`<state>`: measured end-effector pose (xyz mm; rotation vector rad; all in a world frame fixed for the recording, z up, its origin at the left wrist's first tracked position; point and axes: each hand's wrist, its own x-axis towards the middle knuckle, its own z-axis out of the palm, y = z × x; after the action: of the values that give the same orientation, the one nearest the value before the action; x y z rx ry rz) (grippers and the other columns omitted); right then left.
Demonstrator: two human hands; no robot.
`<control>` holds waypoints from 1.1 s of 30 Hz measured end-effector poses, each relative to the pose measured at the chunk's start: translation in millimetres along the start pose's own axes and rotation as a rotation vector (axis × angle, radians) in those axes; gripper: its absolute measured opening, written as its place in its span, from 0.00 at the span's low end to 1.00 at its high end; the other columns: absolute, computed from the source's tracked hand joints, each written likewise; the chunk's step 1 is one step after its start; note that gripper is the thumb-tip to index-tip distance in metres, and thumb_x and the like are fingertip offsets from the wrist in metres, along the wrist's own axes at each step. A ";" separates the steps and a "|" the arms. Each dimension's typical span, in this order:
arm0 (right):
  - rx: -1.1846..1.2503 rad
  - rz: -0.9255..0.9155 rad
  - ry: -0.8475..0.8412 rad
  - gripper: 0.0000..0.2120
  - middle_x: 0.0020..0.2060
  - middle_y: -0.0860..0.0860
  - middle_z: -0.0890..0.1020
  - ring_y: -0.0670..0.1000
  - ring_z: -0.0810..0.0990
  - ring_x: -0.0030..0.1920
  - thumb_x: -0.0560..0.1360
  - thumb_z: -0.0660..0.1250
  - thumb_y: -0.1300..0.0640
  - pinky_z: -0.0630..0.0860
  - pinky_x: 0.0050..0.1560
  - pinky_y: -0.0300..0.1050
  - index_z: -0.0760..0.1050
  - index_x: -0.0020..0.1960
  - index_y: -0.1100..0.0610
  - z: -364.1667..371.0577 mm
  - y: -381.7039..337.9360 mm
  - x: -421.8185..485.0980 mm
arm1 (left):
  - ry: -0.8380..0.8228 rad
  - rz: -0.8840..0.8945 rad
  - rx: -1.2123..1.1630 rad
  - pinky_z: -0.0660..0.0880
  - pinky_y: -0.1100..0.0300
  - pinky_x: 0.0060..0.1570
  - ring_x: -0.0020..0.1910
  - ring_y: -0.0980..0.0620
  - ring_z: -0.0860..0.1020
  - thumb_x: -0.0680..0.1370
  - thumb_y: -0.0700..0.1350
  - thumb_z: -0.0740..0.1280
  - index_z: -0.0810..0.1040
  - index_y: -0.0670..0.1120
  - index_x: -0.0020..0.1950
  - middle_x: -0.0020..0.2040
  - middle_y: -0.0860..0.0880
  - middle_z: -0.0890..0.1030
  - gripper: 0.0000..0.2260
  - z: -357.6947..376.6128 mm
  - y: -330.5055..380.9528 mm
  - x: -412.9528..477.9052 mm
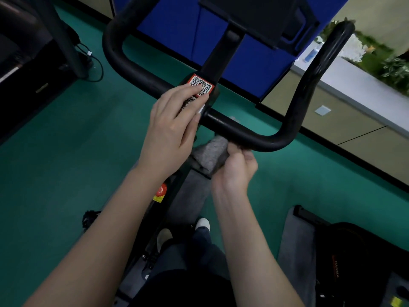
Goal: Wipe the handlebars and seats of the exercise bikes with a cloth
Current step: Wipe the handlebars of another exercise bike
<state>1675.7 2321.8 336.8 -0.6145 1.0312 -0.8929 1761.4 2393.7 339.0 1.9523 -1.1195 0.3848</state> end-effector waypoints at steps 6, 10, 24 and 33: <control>-0.085 0.036 -0.085 0.08 0.38 0.51 0.83 0.49 0.82 0.44 0.77 0.61 0.71 0.80 0.49 0.41 0.75 0.45 0.60 -4.0 3.5 -4.6 | 0.035 -0.001 0.098 0.66 0.51 0.65 0.65 0.44 0.71 0.80 0.36 0.60 0.76 0.38 0.63 0.64 0.42 0.76 0.14 2.6 8.5 -0.5; -0.093 -0.006 -0.062 0.09 0.42 0.56 0.82 0.55 0.80 0.49 0.76 0.59 0.74 0.78 0.54 0.44 0.74 0.48 0.64 -7.9 -4.2 0.0 | 0.029 0.063 0.113 0.66 0.50 0.65 0.62 0.44 0.73 0.79 0.40 0.63 0.78 0.39 0.60 0.60 0.43 0.78 0.12 6.8 20.0 3.9; -0.028 -0.012 -0.027 0.09 0.48 0.60 0.81 0.58 0.79 0.52 0.78 0.59 0.72 0.75 0.59 0.50 0.74 0.56 0.69 -33.7 -23.7 6.9 | -0.052 0.065 0.230 0.62 0.52 0.65 0.65 0.48 0.71 0.78 0.53 0.66 0.80 0.45 0.58 0.56 0.50 0.80 0.15 20.6 27.6 0.7; -0.131 -0.020 -0.093 0.07 0.45 0.59 0.81 0.56 0.80 0.48 0.78 0.61 0.70 0.76 0.57 0.52 0.76 0.53 0.67 -43.8 -26.3 5.7 | -0.056 0.049 0.211 0.61 0.50 0.67 0.65 0.45 0.71 0.78 0.53 0.65 0.80 0.44 0.58 0.56 0.48 0.79 0.16 18.0 35.3 2.5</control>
<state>1628.2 2302.1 337.3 -0.7708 1.0064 -0.8107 1731.4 2369.2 347.6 2.1338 -1.2052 0.4944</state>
